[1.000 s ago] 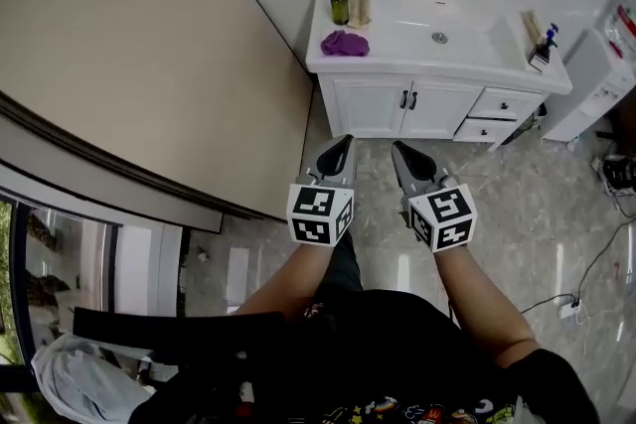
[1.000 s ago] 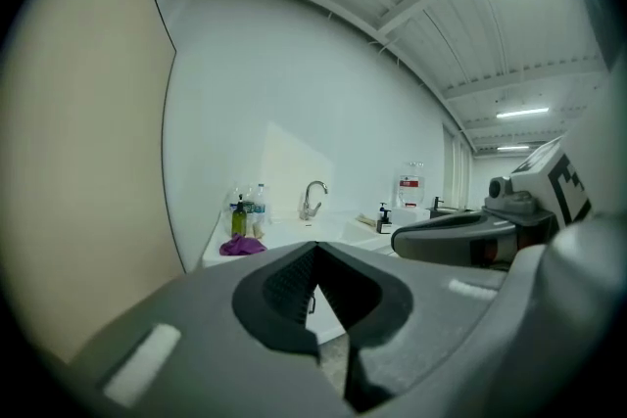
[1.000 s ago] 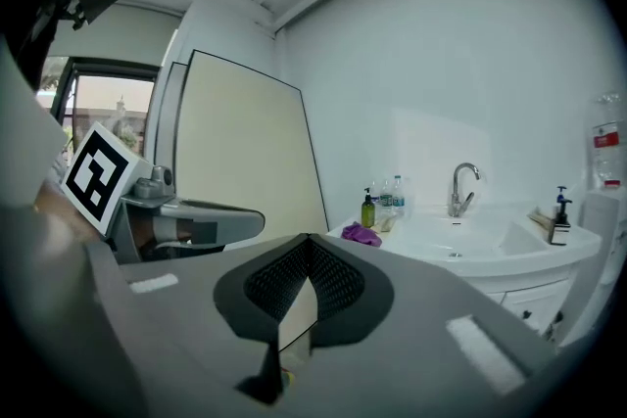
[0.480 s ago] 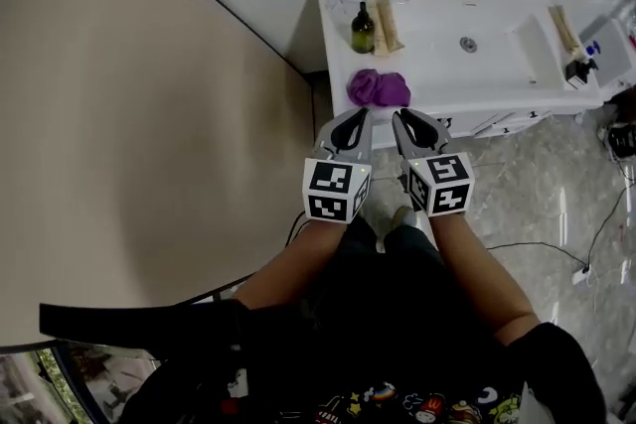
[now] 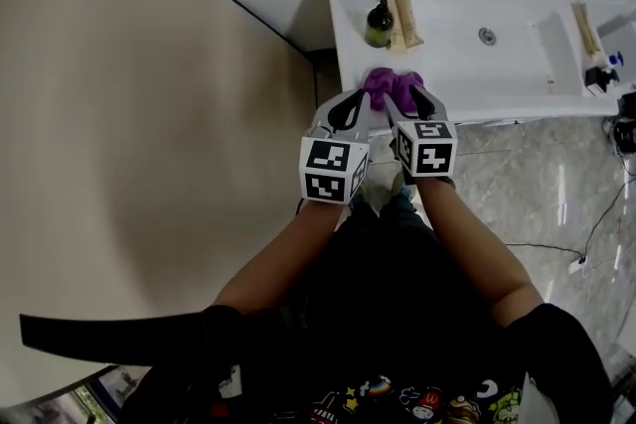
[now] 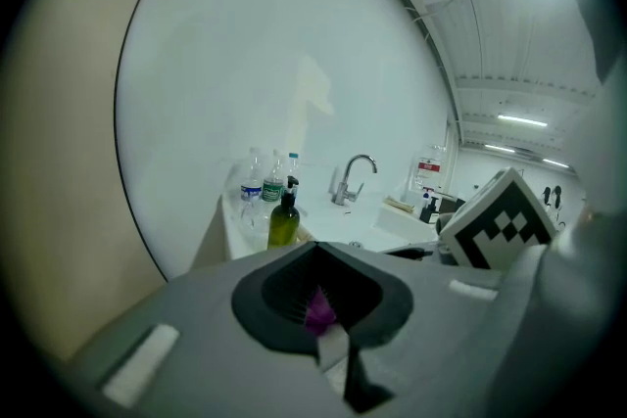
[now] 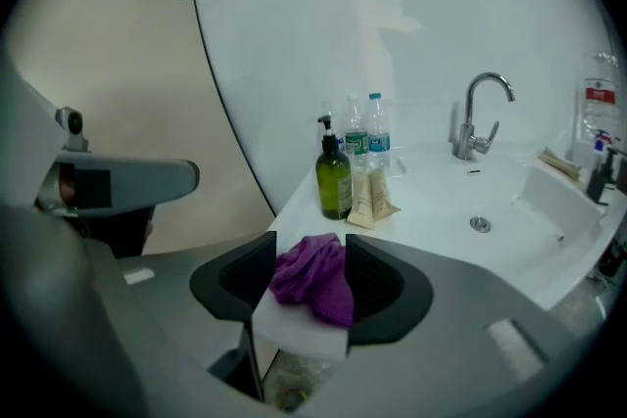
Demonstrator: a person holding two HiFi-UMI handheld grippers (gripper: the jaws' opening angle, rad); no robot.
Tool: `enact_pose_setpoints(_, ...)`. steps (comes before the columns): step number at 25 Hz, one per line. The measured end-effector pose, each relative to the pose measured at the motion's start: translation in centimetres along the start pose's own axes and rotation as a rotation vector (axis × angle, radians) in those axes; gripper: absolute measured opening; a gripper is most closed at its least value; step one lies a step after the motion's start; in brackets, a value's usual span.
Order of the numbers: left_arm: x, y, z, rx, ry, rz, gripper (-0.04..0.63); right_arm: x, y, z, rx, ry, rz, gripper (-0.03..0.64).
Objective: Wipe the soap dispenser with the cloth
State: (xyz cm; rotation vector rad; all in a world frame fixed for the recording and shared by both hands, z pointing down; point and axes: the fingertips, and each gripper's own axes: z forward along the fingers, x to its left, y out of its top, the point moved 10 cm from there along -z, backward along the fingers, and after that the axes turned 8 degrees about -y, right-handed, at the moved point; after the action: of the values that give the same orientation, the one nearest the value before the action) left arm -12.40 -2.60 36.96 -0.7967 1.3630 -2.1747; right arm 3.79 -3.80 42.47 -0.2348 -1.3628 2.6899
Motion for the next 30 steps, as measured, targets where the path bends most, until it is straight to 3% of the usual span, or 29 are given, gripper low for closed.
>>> enact_pose_setpoints(10, 1.9, -0.9, 2.1, 0.055, -0.001, -0.051, 0.0, -0.4, -1.5, 6.1, 0.189, -0.018, -0.021, 0.305)
enact_pose_setpoints(13, 2.2, -1.2, 2.4, 0.06, 0.009, -0.066, 0.0, -0.1, -1.5, 7.0, 0.279, -0.034, -0.06, 0.3)
enact_pose_setpoints(17, 2.5, -1.3, 2.9, 0.059, 0.021, -0.084, 0.0, -0.1, -1.5, 7.7, 0.337, -0.036, -0.097, 0.237)
enact_pose_setpoints(22, 2.5, -0.9, 3.3, 0.049, 0.041, -0.095, 0.0, -0.5, -0.9, 7.2, 0.314, 0.006, -0.129, 0.14)
enact_pose_setpoints(30, 2.6, 0.3, 4.2, 0.051, 0.089, -0.091, 0.0, -1.5, 4.3, 7.7, 0.15, 0.064, -0.18, 0.117)
